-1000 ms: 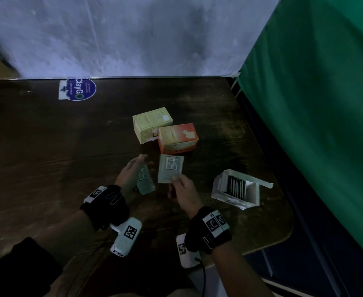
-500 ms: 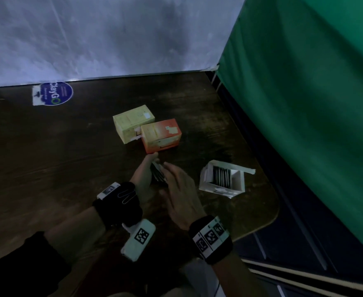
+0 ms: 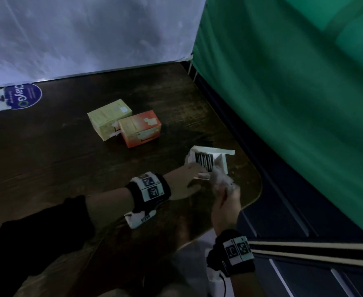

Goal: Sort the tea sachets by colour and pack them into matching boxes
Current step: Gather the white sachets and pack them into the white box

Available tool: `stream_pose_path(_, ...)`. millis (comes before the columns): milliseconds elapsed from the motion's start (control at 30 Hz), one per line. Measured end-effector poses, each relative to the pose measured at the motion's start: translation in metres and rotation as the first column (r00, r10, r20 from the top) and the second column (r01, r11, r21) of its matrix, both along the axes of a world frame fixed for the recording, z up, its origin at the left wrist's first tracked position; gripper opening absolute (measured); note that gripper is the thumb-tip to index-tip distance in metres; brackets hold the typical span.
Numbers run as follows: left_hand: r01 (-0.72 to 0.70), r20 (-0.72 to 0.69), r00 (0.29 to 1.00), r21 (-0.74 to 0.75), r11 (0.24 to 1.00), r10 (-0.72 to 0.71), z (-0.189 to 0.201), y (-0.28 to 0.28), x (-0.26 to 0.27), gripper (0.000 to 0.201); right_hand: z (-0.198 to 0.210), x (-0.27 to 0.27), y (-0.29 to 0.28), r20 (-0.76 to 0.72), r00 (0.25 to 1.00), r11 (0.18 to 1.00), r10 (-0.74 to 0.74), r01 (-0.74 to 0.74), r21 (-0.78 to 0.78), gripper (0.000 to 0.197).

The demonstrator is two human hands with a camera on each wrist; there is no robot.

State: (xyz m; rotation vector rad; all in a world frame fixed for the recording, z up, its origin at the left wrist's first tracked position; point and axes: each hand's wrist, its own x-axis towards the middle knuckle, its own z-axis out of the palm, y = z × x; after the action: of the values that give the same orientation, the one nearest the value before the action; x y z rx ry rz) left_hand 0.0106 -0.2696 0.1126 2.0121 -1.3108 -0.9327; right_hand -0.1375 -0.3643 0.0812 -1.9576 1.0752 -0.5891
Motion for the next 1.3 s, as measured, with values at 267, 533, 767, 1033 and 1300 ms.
stream_pose_path(267, 0.339, 0.71, 0.49, 0.38, 0.861, -0.506, -0.035, -0.08, 0.017, 0.04, -0.001, 0.016, -0.045, 0.009, 0.986, 0.985, -0.169, 0.169, -0.033, 0.021)
stream_pose_path(533, 0.379, 0.823, 0.317, 0.345, 0.858, -0.471, -0.042, -0.094, 0.04, 0.023, -0.001, 0.044, -0.065, -0.163, 0.987, 0.976, -0.001, -0.035, -0.216, 0.017)
stream_pose_path(767, 0.414, 0.852, 0.253, 0.333, 0.847, -0.459, -0.033, -0.078, 0.035, 0.021, 0.008, 0.07, -0.066, -0.665, 0.739, 0.956, 0.106, -0.26, -0.137, 0.043)
stream_pose_path(1033, 0.398, 0.804, 0.56, -0.049, 0.916, -0.2, -0.026, -0.038, 0.034, 0.047, -0.014, 0.057, -0.068, -0.622, 0.726, 0.937, 0.293, -0.346, 0.037, 0.056)
stream_pose_path(1300, -0.093, 0.351, 0.92, -0.243, 0.966, 0.177, -0.009, 0.001, 0.038, 0.122, 0.003, 0.049, -0.076, -0.126, 0.965, 0.972, 0.231, -0.221, 0.082, 0.04)
